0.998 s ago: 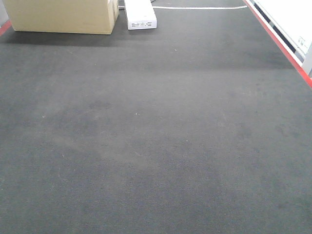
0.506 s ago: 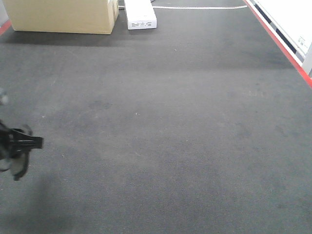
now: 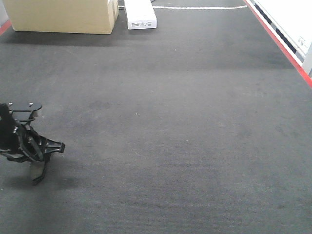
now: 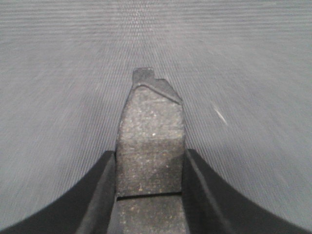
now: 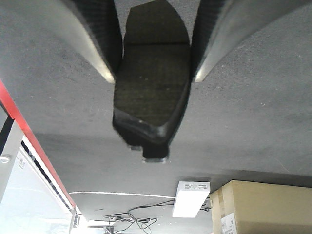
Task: Move and align brake pads A on conveyor
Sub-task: 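Lower the left gripper and set its brake pad on the belt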
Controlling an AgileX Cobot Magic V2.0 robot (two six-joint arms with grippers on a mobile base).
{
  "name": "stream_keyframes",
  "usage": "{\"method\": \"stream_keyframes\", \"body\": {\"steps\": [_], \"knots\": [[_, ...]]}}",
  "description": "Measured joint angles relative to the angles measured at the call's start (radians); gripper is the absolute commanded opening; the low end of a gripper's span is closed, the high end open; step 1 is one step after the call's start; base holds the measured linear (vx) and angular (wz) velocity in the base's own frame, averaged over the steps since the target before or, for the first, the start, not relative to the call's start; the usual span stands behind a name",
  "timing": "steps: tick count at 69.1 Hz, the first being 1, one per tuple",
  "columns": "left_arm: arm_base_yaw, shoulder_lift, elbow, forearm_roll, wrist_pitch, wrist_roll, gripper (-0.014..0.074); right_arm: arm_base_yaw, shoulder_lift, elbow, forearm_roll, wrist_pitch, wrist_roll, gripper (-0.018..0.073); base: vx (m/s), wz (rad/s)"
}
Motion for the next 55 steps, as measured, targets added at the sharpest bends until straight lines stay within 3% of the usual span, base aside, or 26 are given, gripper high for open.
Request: {"method": "stream_keyframes", "body": {"steps": [8, 18, 38, 55], "knots": [[0.000, 0.016, -0.028, 0.000, 0.007, 0.001, 0.0425, 0.000, 0.000, 0.000, 0.000, 0.000, 0.000, -0.0008, 0.00, 0.00], [0.000, 0.009, -0.059, 0.015, 0.014, 0.001, 0.0516, 0.000, 0.000, 0.000, 0.000, 0.000, 0.000, -0.0008, 0.00, 0.00], [0.000, -0.159, -0.061, 0.018, 0.088, 0.016, 0.0510, 0.000, 0.000, 0.000, 0.000, 0.000, 0.000, -0.0008, 0.00, 0.00], [0.000, -0.504, 0.055, 0.018, 0.062, 0.042, 0.0481, 0.000, 0.000, 0.000, 0.000, 0.000, 0.000, -0.0008, 0.00, 0.00]]}}
